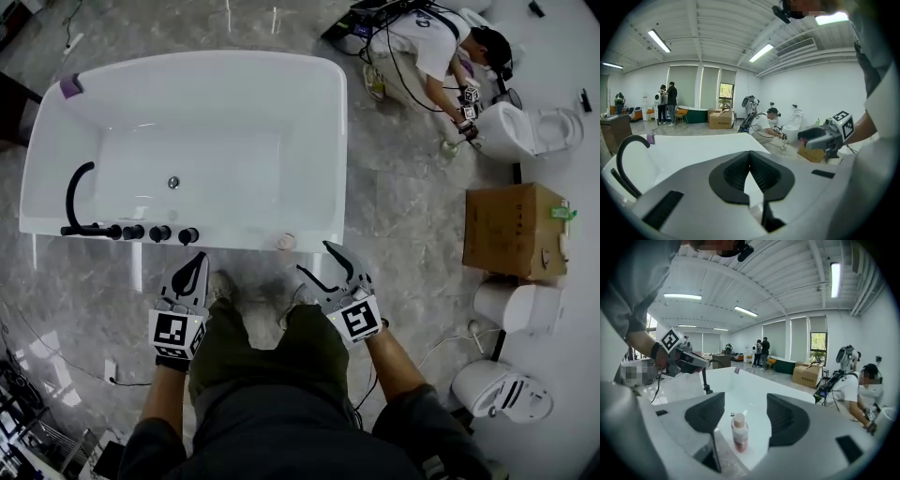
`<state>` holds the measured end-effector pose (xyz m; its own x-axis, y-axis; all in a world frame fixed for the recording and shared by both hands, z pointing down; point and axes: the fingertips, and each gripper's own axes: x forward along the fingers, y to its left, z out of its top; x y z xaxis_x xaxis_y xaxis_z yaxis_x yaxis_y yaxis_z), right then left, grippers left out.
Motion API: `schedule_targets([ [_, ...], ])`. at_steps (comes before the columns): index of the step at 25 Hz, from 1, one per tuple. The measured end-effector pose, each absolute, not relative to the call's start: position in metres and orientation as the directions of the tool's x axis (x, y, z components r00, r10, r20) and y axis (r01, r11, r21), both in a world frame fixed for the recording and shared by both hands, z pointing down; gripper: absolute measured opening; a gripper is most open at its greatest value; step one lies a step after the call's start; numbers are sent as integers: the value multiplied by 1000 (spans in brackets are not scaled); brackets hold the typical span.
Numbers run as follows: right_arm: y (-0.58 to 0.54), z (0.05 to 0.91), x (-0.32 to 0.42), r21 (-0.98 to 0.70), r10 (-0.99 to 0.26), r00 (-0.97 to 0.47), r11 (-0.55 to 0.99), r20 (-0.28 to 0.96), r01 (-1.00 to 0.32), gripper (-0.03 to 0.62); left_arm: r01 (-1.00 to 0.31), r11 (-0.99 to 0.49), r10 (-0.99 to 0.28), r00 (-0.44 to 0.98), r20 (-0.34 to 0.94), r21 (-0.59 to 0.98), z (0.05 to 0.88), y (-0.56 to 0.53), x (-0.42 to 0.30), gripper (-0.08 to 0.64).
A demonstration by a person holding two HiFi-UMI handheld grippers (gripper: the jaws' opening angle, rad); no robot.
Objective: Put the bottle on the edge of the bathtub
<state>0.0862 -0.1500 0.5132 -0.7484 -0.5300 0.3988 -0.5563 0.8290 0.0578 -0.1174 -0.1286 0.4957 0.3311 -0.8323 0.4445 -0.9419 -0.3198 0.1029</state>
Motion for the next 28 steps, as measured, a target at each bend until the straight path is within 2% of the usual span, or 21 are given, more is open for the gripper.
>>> schedule_targets([
  [10, -150, 433, 114, 30, -703, -625, 672, 340, -740, 236, -918, -384, -827, 390, 404, 99, 427, -129, -100, 2],
  [28, -123, 337, 156, 60, -860, -441, 469, 256, -881, 114, -892, -446, -829, 442, 343, 73, 349, -110, -94, 2],
])
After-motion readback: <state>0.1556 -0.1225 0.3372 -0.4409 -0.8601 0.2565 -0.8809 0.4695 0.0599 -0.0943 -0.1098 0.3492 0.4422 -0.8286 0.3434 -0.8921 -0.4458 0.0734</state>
